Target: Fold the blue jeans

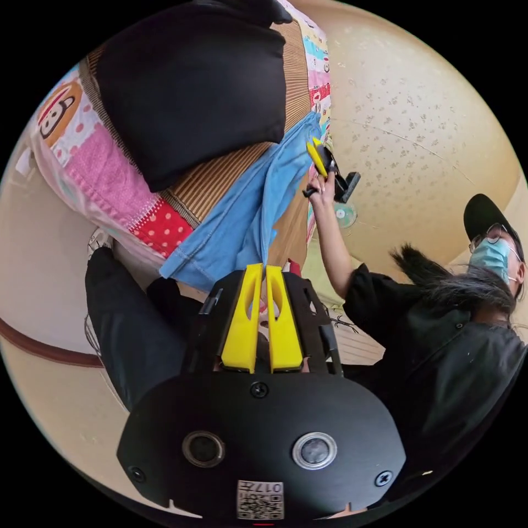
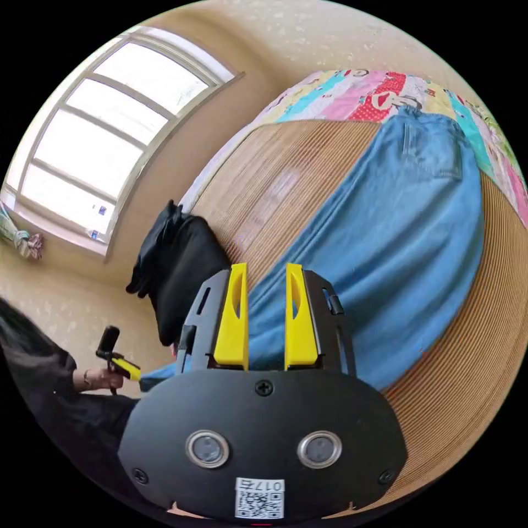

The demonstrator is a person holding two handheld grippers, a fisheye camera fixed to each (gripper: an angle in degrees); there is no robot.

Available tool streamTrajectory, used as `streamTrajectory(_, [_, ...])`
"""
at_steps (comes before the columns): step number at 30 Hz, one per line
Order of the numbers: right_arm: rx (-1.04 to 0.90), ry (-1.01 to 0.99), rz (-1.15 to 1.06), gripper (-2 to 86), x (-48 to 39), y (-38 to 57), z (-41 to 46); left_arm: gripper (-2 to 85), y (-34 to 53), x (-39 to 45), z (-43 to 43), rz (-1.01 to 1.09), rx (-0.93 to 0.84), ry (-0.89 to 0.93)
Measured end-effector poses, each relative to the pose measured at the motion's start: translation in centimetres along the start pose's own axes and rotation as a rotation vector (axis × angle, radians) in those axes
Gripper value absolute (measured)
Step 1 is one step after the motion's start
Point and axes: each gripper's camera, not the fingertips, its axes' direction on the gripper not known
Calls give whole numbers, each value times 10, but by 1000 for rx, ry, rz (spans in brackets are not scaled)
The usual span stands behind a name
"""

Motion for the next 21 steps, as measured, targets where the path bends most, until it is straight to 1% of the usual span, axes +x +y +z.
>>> streamTrajectory(1, [-27,1,21,103,-5,25,-1,-6,-10,-3,2,-2,-25,-9])
streamTrajectory(3, [-117,28,188,109,-23,120,-2,-6,-23,-4,7,-3,-58,-21])
streamTrajectory(4, [-143,25,241,111,-27,141,0,-6,-30,-4,10,2,-80,-29])
streamTrajectory(5, [-192,6,340,114,-36,178,4,-6,-33,-4,12,0,-92,-36])
streamTrajectory(6, [-212,-19,401,115,-47,206,9,-7,-39,-3,16,-1,-118,-52])
streamTrajectory(8, [-207,-25,459,114,-62,230,15,-7,-48,0,24,11,-161,-80])
streamTrajectory(13, [-198,59,489,99,-70,233,40,-7,-61,11,44,51,-265,-177])
streamTrajectory(15, [-181,101,499,58,-69,231,39,-7,-62,14,49,60,-286,-196])
streamTrajectory(17, [-165,85,510,37,-68,234,30,-6,-62,18,53,66,-305,-199])
streamTrajectory(18, [-141,84,528,31,-70,237,19,-6,-60,22,57,76,-322,-183])
streamTrajectory(20, [-91,85,543,25,-76,243,-1,-7,-55,30,61,140,-351,-81])
streamTrajectory(21, [-60,80,541,23,-81,248,-13,-7,-49,35,64,194,-375,39])
